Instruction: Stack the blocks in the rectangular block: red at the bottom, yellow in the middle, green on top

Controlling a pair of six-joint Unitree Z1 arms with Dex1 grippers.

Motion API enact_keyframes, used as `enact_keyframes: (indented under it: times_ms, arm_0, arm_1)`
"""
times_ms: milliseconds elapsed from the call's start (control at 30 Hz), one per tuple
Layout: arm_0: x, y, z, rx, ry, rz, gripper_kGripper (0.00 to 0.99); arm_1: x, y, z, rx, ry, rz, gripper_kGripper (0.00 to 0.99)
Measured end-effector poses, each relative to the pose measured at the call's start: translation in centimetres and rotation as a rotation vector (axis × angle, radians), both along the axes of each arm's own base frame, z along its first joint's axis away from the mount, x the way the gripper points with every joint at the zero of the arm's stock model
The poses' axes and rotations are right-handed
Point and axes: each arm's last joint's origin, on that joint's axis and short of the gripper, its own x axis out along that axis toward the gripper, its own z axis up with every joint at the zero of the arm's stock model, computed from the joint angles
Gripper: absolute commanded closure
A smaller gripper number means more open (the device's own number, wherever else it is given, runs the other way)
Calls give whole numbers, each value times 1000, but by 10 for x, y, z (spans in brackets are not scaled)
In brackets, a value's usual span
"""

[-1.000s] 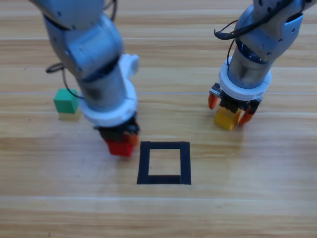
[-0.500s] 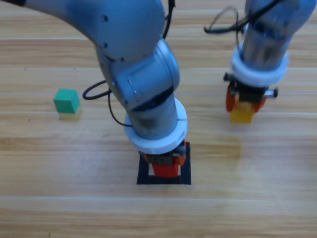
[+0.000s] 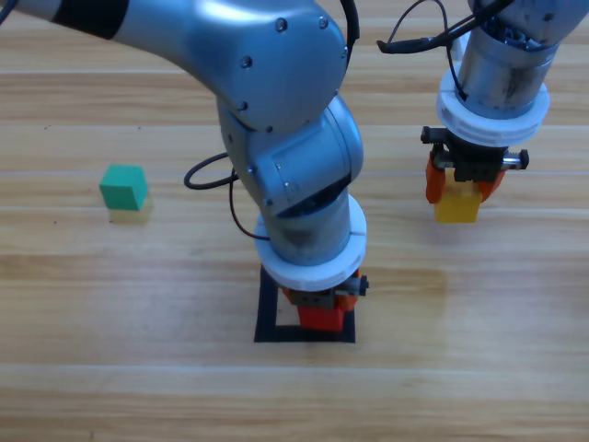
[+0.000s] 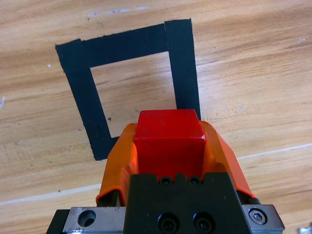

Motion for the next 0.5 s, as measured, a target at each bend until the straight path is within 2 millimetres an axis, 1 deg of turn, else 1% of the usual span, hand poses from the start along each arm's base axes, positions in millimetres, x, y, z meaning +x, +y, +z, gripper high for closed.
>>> enact_keyframes:
  times_ms: [367,500]
  arm_0:
    - [2,0,-6,44,-9,-22,950]
    - [7,-4,-7,50,-9,-17,950]
  arm_1:
    - [0,0,0,8,7,7,844]
    - [0,1,-1,6,9,10,844]
